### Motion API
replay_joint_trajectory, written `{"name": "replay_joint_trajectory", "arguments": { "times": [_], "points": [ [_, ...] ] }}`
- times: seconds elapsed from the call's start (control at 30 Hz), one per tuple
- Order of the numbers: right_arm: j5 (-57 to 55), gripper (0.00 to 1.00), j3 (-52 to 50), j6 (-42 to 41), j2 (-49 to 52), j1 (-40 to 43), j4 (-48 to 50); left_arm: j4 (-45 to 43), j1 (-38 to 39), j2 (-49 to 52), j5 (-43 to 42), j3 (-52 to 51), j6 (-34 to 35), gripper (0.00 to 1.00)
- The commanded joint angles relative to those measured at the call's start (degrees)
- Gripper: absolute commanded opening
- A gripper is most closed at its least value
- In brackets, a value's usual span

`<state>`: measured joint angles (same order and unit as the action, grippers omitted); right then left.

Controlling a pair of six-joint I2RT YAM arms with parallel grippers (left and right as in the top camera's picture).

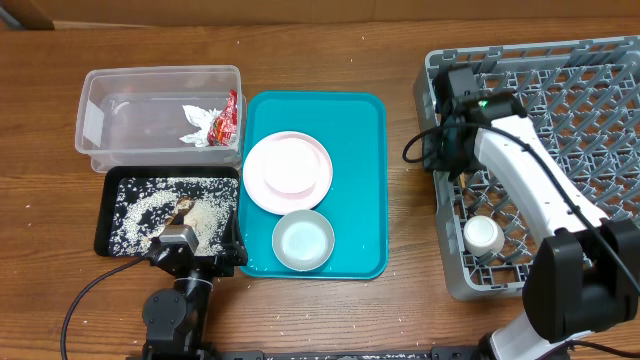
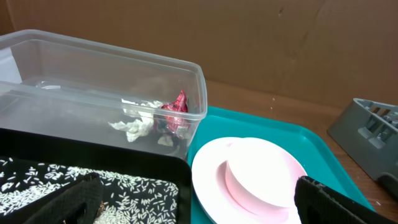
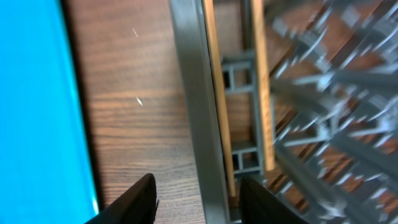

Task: Sort waste into correct bins and load items into the dishwasher
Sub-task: 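Reach the right gripper to the grey bowl and grasp its rim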

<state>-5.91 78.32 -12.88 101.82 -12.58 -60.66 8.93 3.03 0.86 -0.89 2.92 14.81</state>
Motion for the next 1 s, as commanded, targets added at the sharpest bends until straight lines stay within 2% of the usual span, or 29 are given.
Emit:
{"name": "replay_joint_trajectory", "arguments": {
  "times": [0.0,0.07,0.1,0.37,0.6,0.63,0.67,0.7,0.83,0.97],
  "points": [
    [1.42,0.41,-3.41,-2.91,0.22,-0.09,1.99,-0.37,0.55,-0.61,-0.02,-0.68,-0.66,1.0],
    [3.63,0.27,-4.31,-2.82,0.22,-0.24,2.75,-0.35,0.52,-0.61,-0.02,-0.68,-0.66,1.0],
    [4.9,0.25,-4.31,-2.67,0.22,-0.48,2.97,-0.37,0.55,-0.61,-0.02,-0.68,-0.66,1.0],
    [9.14,0.25,-4.22,-0.44,0.2,-6.21,6.43,-0.35,0.55,-0.61,-0.02,-0.68,-0.66,1.0],
    [6.71,0.25,-4.22,-0.7,0.2,-9.27,6.62,-0.37,0.55,-0.61,-0.02,-0.68,-0.66,1.0],
    [5.64,0.27,-4.22,-0.87,0.2,-9.27,6.54,-0.37,0.55,-0.61,-0.02,-0.68,-0.66,1.0],
    [4.24,0.35,-4.22,-1.14,0.2,-9.18,6.54,-0.37,0.55,-0.61,-0.02,-0.68,-0.66,1.0],
    [2.97,0.37,-4.07,-1.55,0.2,-9.03,6.56,-0.37,0.55,-0.61,-0.02,-0.68,-0.66,1.0],
    [1.49,0.38,-0.85,-1.92,-1.51,-9.05,4.57,-0.37,0.55,-0.61,-0.02,-0.68,-0.66,1.0],
    [1.7,0.41,2.6,-2.19,-7.61,-10.54,3.74,-0.37,0.55,-0.61,-0.02,-0.68,-0.66,1.0]
  ]
}}
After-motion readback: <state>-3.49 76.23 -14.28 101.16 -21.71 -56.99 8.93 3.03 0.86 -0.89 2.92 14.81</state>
